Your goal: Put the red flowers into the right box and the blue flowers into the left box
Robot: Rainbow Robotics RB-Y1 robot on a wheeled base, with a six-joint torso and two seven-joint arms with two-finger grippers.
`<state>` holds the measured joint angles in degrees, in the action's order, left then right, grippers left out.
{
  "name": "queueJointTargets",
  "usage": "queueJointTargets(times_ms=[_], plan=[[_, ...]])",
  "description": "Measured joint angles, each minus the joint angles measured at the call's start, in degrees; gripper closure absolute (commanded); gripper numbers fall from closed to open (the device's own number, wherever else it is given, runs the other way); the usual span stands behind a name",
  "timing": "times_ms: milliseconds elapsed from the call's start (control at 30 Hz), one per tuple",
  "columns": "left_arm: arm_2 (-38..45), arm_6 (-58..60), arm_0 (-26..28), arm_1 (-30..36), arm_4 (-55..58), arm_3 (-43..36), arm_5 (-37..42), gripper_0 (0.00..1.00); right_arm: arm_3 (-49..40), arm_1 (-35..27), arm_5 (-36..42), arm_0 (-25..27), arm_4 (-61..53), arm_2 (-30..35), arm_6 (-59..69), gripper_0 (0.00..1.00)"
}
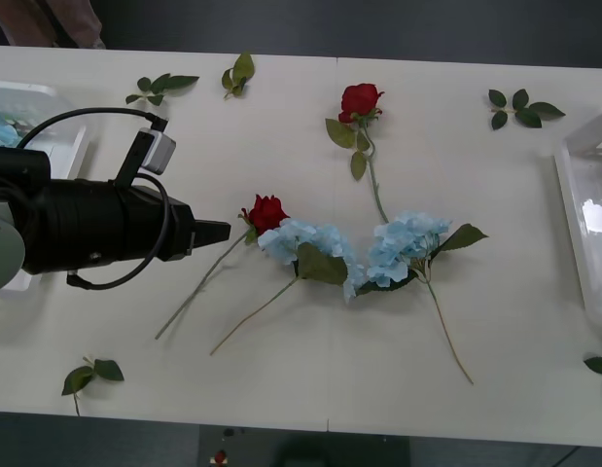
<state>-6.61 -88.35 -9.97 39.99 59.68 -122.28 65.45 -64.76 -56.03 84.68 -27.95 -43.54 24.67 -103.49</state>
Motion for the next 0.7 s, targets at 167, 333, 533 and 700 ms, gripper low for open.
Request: queueJointTargets(times_ms=[167, 333, 533, 700], plan=[[-2.74, 0.00, 0.21, 1.01, -6.98, 0.13, -0.26, 0.00, 0.00, 0.09, -5.54, 3.69, 0.00, -1.25, 0.02, 1.00], [-7.38, -0.02, 0.13, 1.21, -10.76, 2.92, -4.53, 0.00, 0.00, 1.59, -10.09, 6.24, 1.60, -1.17, 0.12, 1.00], [-13.54, -0.05, -2.08, 1.21, -15.40, 9.76, -9.28, 0.00, 0.00, 5.25, -16.88, 9.38, 2.68, -1.17, 2.29, 0.99], [-17.87, -0.07, -4.67, 1.21, -17.02, 14.73, -12.77, 0.00, 0.00, 7.10, -19.67, 11.17, 2.86, -1.17, 2.31, 0.38]])
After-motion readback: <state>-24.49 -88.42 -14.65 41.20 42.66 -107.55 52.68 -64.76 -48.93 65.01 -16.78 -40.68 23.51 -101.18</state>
